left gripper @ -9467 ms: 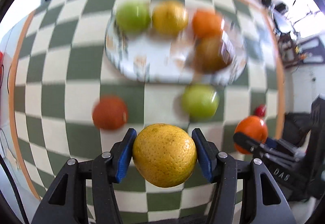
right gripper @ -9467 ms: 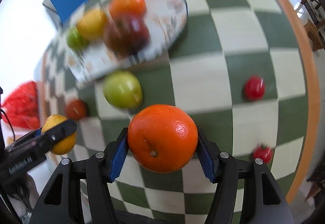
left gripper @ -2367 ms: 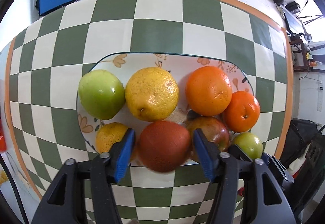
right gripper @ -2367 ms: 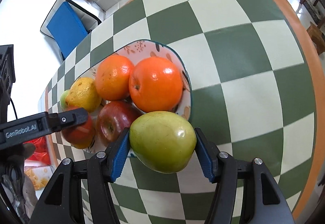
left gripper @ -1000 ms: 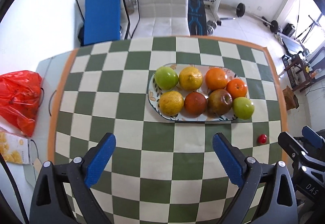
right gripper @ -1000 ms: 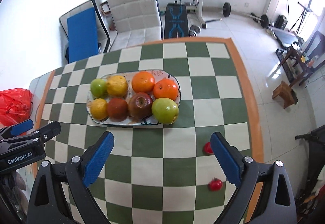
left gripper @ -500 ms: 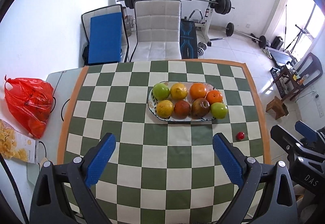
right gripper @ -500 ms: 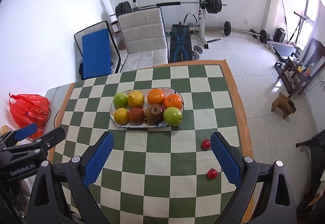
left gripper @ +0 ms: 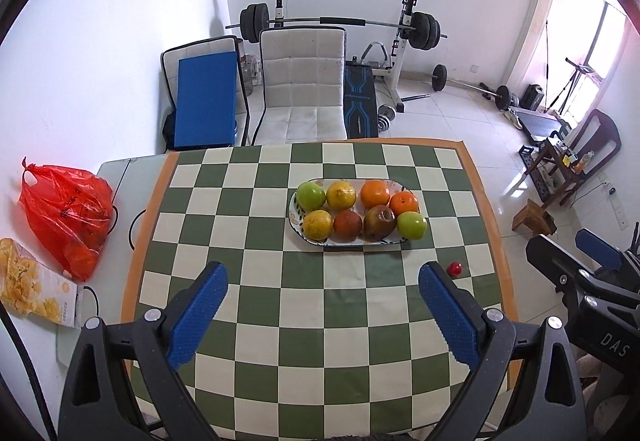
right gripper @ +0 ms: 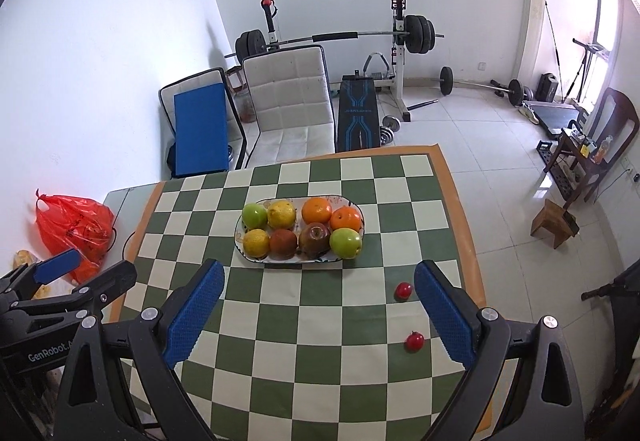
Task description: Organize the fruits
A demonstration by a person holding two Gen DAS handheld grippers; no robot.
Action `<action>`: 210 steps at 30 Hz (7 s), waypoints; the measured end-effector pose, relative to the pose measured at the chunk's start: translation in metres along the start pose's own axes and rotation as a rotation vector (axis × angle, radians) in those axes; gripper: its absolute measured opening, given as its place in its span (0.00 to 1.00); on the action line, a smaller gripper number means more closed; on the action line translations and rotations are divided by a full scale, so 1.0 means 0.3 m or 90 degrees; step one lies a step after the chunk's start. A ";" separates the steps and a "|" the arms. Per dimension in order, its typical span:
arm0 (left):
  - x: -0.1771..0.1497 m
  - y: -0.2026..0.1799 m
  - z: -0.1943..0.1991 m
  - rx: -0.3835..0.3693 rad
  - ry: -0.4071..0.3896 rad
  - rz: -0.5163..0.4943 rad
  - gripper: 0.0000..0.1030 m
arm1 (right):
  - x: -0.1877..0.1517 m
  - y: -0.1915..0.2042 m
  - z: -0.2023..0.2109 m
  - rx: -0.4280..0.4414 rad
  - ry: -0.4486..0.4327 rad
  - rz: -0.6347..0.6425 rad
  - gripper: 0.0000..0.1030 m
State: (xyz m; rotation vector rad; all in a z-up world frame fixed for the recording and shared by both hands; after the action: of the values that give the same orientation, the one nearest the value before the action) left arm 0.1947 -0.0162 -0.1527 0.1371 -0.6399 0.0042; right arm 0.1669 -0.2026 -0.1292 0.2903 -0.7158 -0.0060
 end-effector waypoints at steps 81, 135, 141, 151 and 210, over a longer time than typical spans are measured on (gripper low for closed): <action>-0.280 -1.146 -0.956 -0.096 0.375 -0.286 0.24 | -0.494 -1.080 -0.634 -0.031 0.248 -0.321 0.33; 0.055 0.042 -1.296 -0.194 0.511 0.257 0.25 | -0.293 -0.224 -1.217 0.166 0.178 -0.522 0.33; 0.056 0.040 -1.304 -0.198 0.519 0.245 0.25 | -0.297 -0.219 -1.240 0.161 0.172 -0.530 0.34; 0.062 0.058 -1.275 -0.177 0.513 0.228 0.28 | -0.277 -0.238 -1.223 0.151 0.175 -0.532 0.41; -0.001 -0.032 0.009 0.051 0.017 0.035 0.96 | -0.027 -0.104 0.044 -0.047 0.011 0.038 0.96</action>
State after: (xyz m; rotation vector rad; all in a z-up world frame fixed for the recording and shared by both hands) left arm 0.1934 -0.0261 -0.1520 0.1969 -0.6162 0.0850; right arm 0.1553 -0.2352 -0.1331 0.1984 -0.7049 0.0264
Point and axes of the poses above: each gripper's, at about its wrist camera, not at the fingertips, and z roughly against the way its jaws point, y to its left, x to its top, the point moved 8 cm from there along -z, roughly the way its jaws point, and after that the axes turned 10 degrees about x, right-handed, at the moved point
